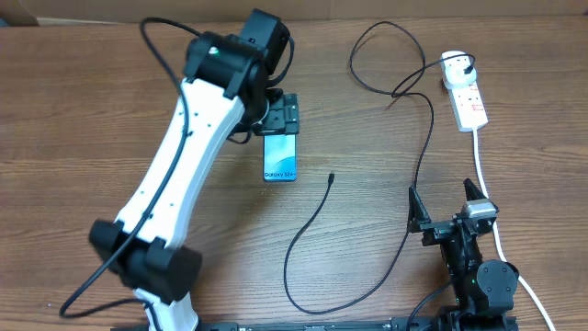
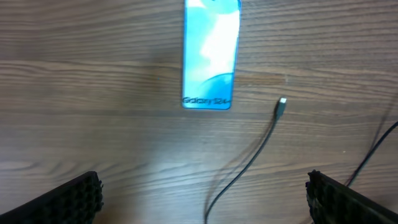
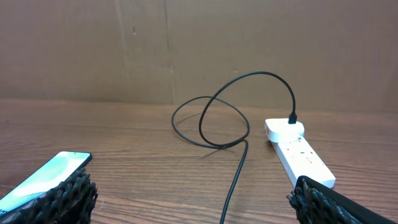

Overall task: Plug charger to phone and switch on socket
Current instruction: 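Reach the left gripper over the phone and lower onto it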

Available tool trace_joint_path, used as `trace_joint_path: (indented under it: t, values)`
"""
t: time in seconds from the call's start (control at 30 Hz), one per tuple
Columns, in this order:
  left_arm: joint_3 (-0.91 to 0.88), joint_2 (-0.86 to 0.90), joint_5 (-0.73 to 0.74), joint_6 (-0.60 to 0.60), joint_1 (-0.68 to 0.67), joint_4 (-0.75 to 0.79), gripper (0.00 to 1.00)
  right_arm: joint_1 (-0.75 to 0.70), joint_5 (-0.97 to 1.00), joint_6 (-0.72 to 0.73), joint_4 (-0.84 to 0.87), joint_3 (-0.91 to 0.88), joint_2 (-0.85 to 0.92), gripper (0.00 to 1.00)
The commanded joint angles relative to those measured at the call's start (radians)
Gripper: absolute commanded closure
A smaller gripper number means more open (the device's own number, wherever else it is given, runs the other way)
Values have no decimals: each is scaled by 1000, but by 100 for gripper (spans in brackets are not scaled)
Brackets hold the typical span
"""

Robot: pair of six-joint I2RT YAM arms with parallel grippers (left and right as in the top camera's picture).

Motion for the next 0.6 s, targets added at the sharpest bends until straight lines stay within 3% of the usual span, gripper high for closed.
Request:
trace_joint_path:
  t: [0.0,0.17,0.57]
  values:
    - [21,79,71,-30,-4,23,0,-4,6,-5,3,-10,-7,0]
    - [21,179,154,-50,-4,14,0,-4,6,-5,3,-10,-7,0]
    - [20,307,38,-50,0,159,0,-4,6,-5,3,-10,-7,0]
